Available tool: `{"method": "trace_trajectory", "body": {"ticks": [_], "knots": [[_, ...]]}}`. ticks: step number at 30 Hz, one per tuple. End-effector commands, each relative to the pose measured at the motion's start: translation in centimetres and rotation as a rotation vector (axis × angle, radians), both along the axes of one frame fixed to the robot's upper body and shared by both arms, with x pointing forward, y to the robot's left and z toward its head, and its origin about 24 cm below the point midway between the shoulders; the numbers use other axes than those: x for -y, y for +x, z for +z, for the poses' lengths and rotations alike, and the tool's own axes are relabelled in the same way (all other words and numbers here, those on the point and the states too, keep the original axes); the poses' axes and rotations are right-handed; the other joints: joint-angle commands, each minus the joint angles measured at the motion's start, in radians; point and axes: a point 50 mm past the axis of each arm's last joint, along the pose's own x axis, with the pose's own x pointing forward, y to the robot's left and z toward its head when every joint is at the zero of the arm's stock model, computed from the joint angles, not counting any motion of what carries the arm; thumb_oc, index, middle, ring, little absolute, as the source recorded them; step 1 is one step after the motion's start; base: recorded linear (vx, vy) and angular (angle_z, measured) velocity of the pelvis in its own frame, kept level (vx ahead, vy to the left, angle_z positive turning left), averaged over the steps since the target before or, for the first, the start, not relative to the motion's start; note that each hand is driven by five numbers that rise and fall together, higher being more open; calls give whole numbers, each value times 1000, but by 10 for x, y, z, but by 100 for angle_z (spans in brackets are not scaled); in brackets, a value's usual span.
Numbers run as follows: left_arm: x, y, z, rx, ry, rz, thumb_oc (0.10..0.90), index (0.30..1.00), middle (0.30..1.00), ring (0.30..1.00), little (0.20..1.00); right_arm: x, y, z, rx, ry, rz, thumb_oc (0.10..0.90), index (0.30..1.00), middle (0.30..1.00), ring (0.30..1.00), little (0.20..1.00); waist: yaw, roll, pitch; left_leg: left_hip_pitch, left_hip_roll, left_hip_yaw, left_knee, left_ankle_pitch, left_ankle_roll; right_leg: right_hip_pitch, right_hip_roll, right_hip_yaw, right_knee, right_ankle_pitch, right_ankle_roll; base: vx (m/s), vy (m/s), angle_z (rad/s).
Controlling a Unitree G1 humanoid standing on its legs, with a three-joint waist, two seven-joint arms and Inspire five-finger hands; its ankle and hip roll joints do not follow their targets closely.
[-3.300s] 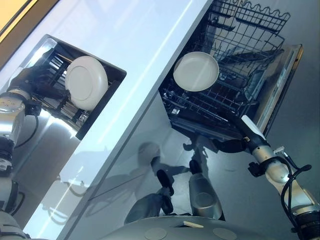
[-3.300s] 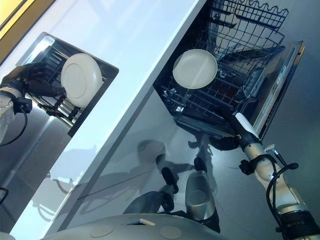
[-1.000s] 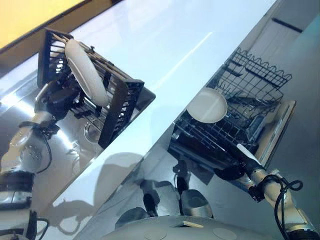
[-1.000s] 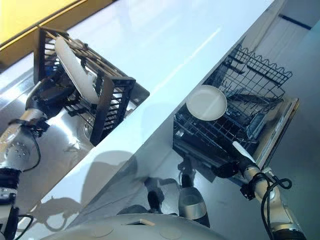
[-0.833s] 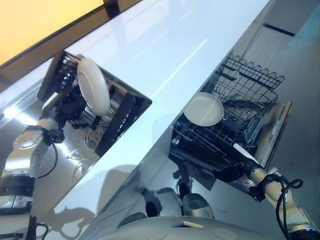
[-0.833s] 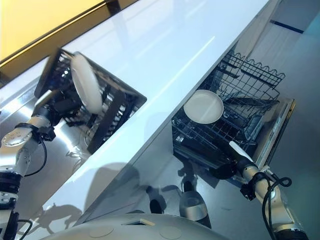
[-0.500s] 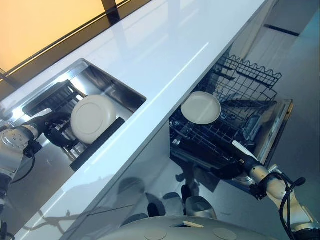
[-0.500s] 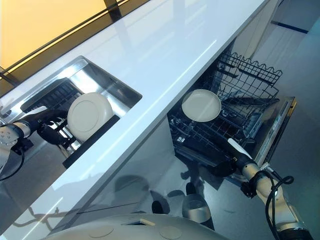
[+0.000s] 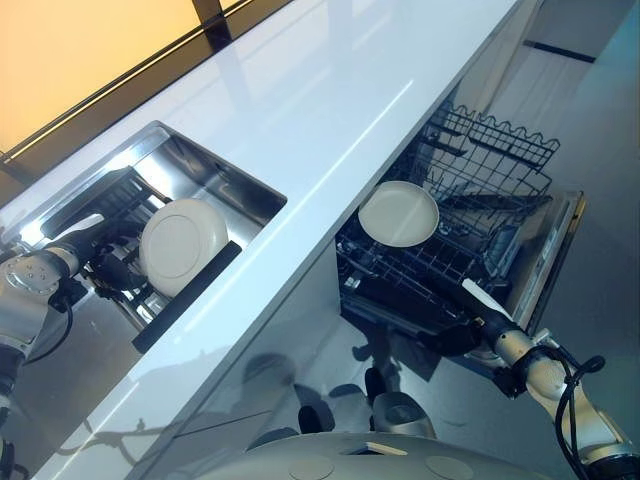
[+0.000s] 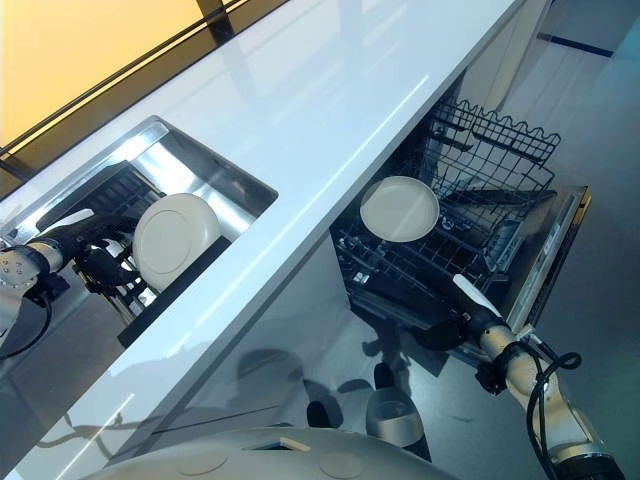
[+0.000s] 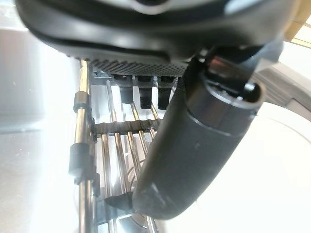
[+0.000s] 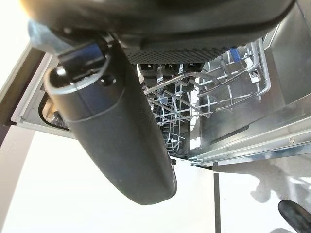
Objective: Pick up plates and place into dishwasher.
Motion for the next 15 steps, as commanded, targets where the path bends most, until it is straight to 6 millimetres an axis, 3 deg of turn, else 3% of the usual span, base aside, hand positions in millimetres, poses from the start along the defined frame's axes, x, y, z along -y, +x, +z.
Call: {"method": "trace_trajectory", "body": {"ticks": [1, 10, 15], "knots": [[-27, 9, 79, 224, 234, 81, 800, 900, 900, 900, 900, -31, 13, 21, 123, 106, 129, 800, 900, 900, 900, 900, 2, -19, -52, -57, -74, -13, 62, -81, 29, -6, 29, -2, 135, -158, 96, 3, -37, 0], [-45, 9, 153, 548, 340, 210, 800, 900, 900, 900, 900, -39, 14, 15, 118, 116, 123, 800, 900, 900, 900, 900, 4, -15, -62, -57, -69, -18, 47, -72, 22, -3, 31, -15, 133, -163, 91, 5, -44, 1], [-47, 13, 170, 617, 361, 263, 800, 900, 900, 900, 900, -44, 17, 13, 116, 125, 123, 800, 900, 900, 900, 900, 5, -14, -64, -57, -71, -27, 37, -69, 20, -6, 30, -18, 133, -163, 90, 8, -48, 10]]}}
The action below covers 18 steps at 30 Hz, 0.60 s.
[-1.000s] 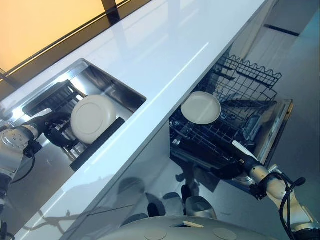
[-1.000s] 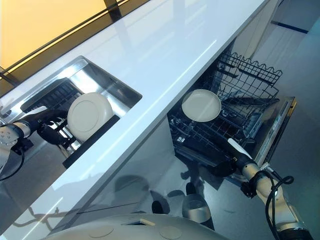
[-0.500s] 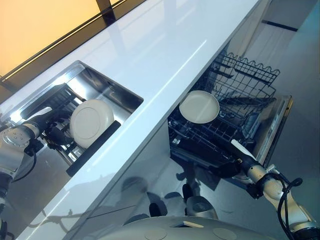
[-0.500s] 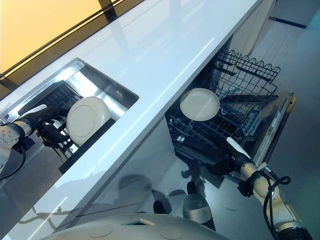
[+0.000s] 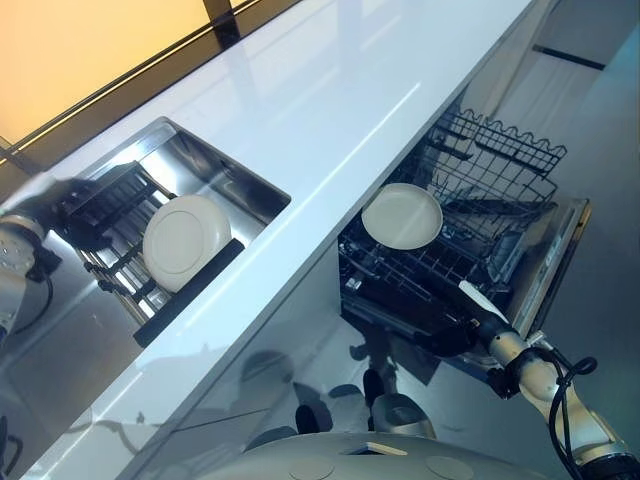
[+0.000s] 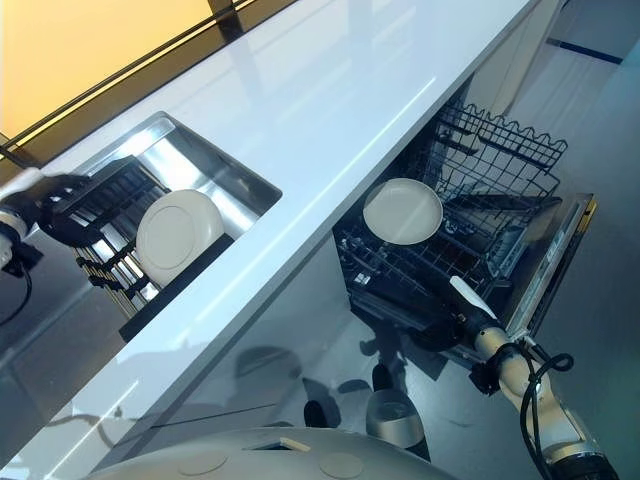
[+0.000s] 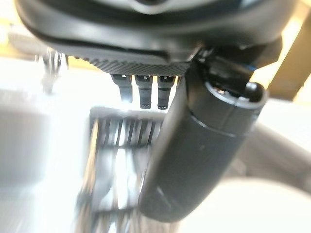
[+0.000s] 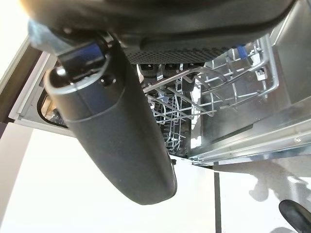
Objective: Pick up plates and place into dishwasher.
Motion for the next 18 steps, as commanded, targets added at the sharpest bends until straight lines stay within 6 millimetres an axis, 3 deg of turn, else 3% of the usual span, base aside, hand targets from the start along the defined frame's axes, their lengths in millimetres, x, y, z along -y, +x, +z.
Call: {"method": "trace_trajectory", "body": {"ticks": [1, 6, 11, 15, 18], "knots": [[-21, -9, 103, 297, 188, 113, 800, 900, 900, 900, 900, -37, 16, 18, 119, 125, 131, 800, 900, 900, 900, 900, -8, -5, -63, -50, -83, -6, 36, -72, 27, -12, 25, 6, 135, -160, 86, 2, -52, 7], [-22, -11, 108, 310, 117, 91, 800, 900, 900, 900, 900, -39, 17, 15, 119, 127, 121, 800, 900, 900, 900, 900, -2, 5, -57, -49, -81, -5, 37, -74, 26, -14, 24, 0, 139, -164, 87, 1, -21, 0], [-17, -6, 100, 287, 40, 33, 800, 900, 900, 900, 900, -42, 17, 14, 118, 130, 118, 800, 900, 900, 900, 900, -3, 12, -52, -50, -81, -6, 39, -76, 26, -17, 24, -1, 147, -168, 89, 6, -6, 0], [-10, 0, 75, 214, -44, -15, 800, 900, 900, 900, 900, -42, 16, 13, 117, 125, 115, 800, 900, 900, 900, 900, -8, 18, -42, -53, -83, -5, 43, -78, 26, -26, 23, 1, 156, -171, 90, 16, -8, 0], [-1, 5, 47, 139, -199, -74, 800, 900, 900, 900, 900, -39, 15, 13, 122, 115, 110, 800, 900, 900, 900, 900, -18, 25, -28, -58, -87, -4, 44, -79, 28, -36, 24, 10, 163, -172, 89, 0, 0, 0]]}}
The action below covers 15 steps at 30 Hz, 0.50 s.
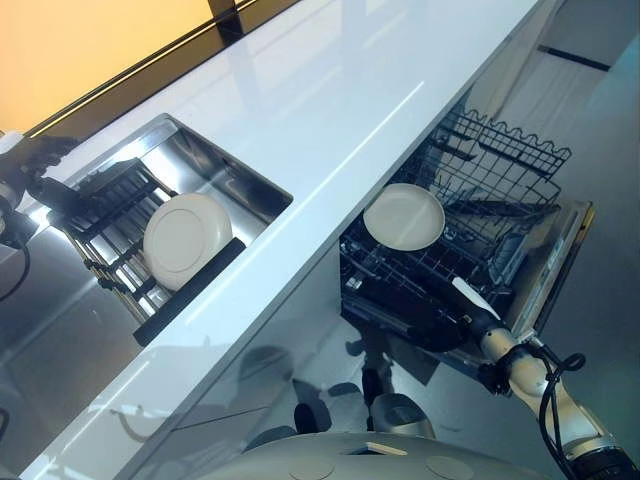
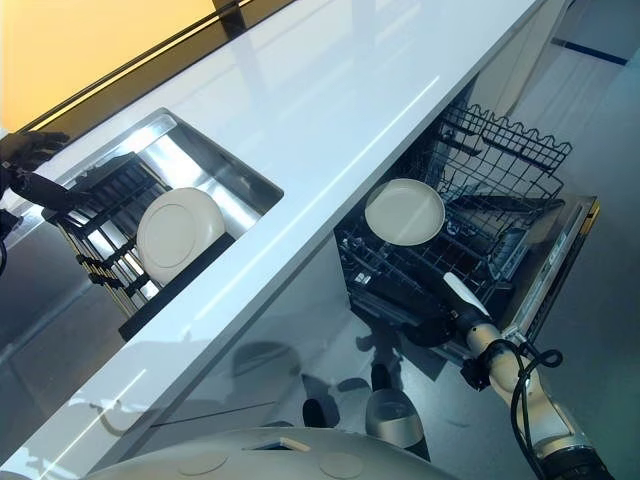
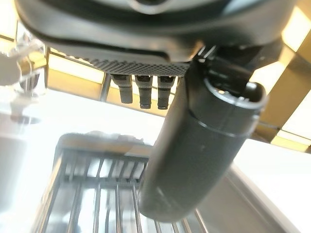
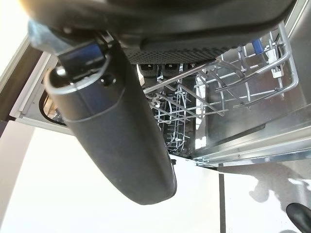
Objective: Pick up plates and place into dishwasher.
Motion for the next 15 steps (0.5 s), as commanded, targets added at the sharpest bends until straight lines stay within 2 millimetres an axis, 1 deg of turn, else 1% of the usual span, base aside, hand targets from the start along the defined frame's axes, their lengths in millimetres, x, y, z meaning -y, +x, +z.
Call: {"method": "trace_trajectory", "body": {"ticks": [1, 4, 9, 11, 15], "knots": [[1, 2, 22, 92, -80, -36, 800, 900, 900, 900, 900, -30, 9, 15, 108, 105, 117, 800, 900, 900, 900, 900, -19, 25, -25, -54, -88, 5, 44, -80, 31, -38, 24, 17, 166, -175, 95, 0, 0, 0], [9, 3, 2, 52, -174, -78, 800, 900, 900, 900, 900, -28, 8, 15, 111, 99, 110, 800, 900, 900, 900, 900, -28, 29, -14, -56, -89, 10, 43, -77, 32, -43, 26, 22, 169, -175, 95, 0, 0, 0], [32, 6, -28, -7, -387, -162, 800, 900, 900, 900, 900, -22, 3, 11, 103, 92, 93, 800, 900, 900, 900, 900, -39, 32, -6, -61, -91, 20, 44, -74, 30, -46, 27, 26, 164, -171, 95, 38, 0, 0], [37, 7, -34, -18, -430, -180, 800, 900, 900, 900, 900, -21, 1, 9, 102, 90, 92, 800, 900, 900, 900, 900, -41, 31, -4, -63, -92, 22, 45, -73, 30, -46, 28, 26, 162, -171, 93, 0, 0, 0], [60, 10, -51, -38, -614, -246, 800, 900, 900, 900, 900, -20, -1, 6, 101, 85, 85, 800, 900, 900, 900, 900, -45, 30, 1, -68, -92, 24, 48, -71, 30, -47, 29, 27, 162, -172, 89, 0, 0, 0]]}}
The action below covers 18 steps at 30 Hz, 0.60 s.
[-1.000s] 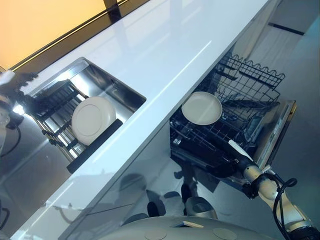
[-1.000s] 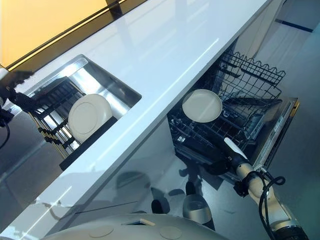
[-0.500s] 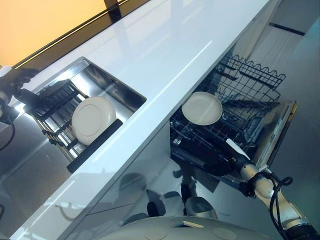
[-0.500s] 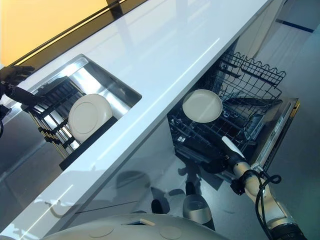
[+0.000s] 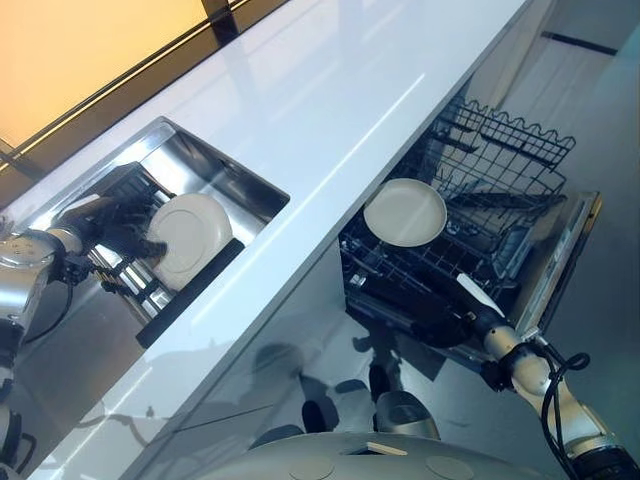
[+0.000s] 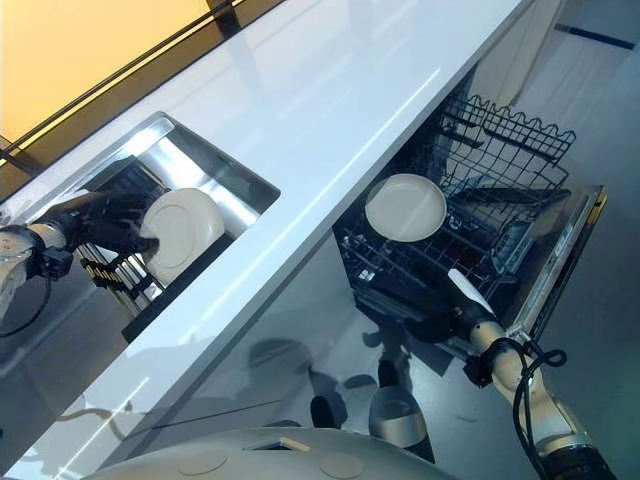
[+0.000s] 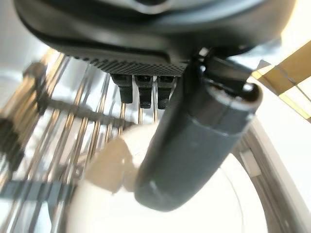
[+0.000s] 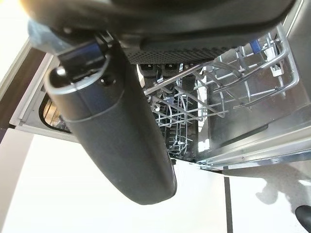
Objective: Pick up plates and place into dishwasher.
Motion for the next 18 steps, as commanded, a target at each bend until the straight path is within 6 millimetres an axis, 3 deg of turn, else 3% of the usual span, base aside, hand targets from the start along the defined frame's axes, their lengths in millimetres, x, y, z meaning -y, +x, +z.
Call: {"method": "trace_trajectory", "body": {"ticks": [1, 9, 14, 18], "knots": [[29, 19, 24, 160, -196, -90, 800, 900, 900, 900, 900, -28, -2, 4, 67, 89, 109, 800, 900, 900, 900, 900, -24, -14, -11, -64, -91, 20, 49, -71, 30, -40, 31, 22, 162, -169, 82, 0, 0, 0], [56, 24, -2, 134, -420, -102, 800, 900, 900, 900, 900, -24, -4, -1, 54, 69, 92, 800, 900, 900, 900, 900, -36, -12, 1, -73, -94, 19, 55, -66, 27, -45, 31, 25, 165, -169, 76, 8, 2, 0], [83, 28, -2, 145, -682, -207, 800, 900, 900, 900, 900, -21, -10, -6, 26, 62, 87, 800, 900, 900, 900, 900, -45, -11, 6, -77, -93, 23, 56, -62, 26, -47, 31, 27, 165, -169, 74, 39, 9, 2], [116, 35, 16, 240, -923, -340, 800, 900, 900, 900, 900, -21, -12, -12, 3, 46, 101, 800, 900, 900, 900, 900, -50, -10, 9, -74, -93, 26, 56, -62, 23, -45, 29, 27, 164, -167, 72, 42, 23, 2]]}}
